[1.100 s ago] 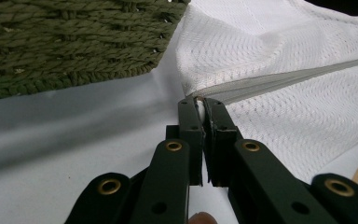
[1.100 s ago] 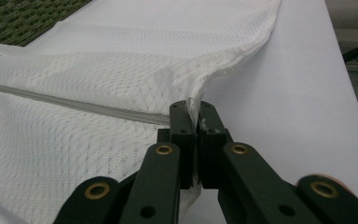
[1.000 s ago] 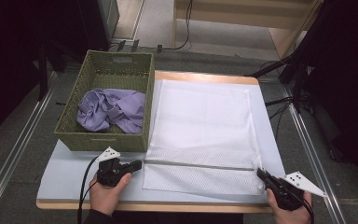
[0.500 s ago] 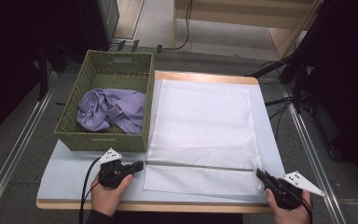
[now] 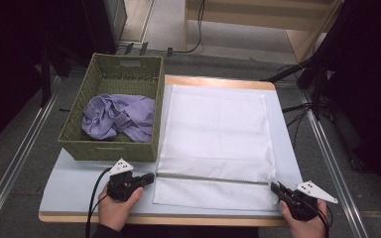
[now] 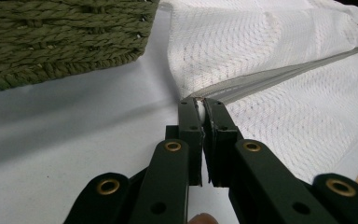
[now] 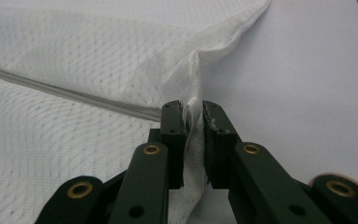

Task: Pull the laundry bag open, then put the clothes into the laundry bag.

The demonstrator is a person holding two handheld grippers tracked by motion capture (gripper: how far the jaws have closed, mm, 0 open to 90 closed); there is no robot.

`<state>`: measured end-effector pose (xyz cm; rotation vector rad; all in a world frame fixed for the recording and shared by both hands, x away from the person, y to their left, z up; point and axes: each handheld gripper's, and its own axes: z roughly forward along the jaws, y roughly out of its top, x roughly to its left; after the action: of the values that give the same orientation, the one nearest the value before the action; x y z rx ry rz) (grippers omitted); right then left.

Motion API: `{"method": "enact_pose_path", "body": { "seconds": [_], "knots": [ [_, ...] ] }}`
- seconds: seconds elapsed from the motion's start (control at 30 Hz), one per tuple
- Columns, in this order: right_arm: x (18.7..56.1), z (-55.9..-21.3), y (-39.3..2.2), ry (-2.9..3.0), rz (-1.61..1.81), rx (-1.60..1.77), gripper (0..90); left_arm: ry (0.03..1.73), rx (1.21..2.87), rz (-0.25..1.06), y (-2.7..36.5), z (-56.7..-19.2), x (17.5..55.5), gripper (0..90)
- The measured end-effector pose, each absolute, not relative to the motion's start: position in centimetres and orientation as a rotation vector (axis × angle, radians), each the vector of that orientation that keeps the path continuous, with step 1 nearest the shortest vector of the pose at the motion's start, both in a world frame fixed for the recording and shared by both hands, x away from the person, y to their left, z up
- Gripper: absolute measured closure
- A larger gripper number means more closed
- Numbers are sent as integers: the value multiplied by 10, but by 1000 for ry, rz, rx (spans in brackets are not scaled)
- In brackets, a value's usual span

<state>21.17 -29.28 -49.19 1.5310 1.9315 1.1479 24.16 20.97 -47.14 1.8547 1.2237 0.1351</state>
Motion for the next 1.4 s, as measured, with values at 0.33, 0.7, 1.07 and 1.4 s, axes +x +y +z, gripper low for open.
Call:
{"method": "enact_pose_path", "body": {
  "seconds": [0.33, 0.7, 1.07, 1.4],
  "knots": [
    [211, -491, -298, 1895, 1175, 1546, 587, 1195, 1839, 152, 212, -468, 242, 686],
    [204, -463, -310, 1762, 1222, 1508, 454, 1164, 1753, 224, 224, -449, 239, 536],
    [209, -440, -286, 1773, 1274, 1406, 460, 1093, 1772, 265, 210, -434, 226, 882],
    [231, -435, -238, 1916, 1329, 1310, 461, 1010, 1847, 183, 170, -438, 226, 900]
  ]
}}
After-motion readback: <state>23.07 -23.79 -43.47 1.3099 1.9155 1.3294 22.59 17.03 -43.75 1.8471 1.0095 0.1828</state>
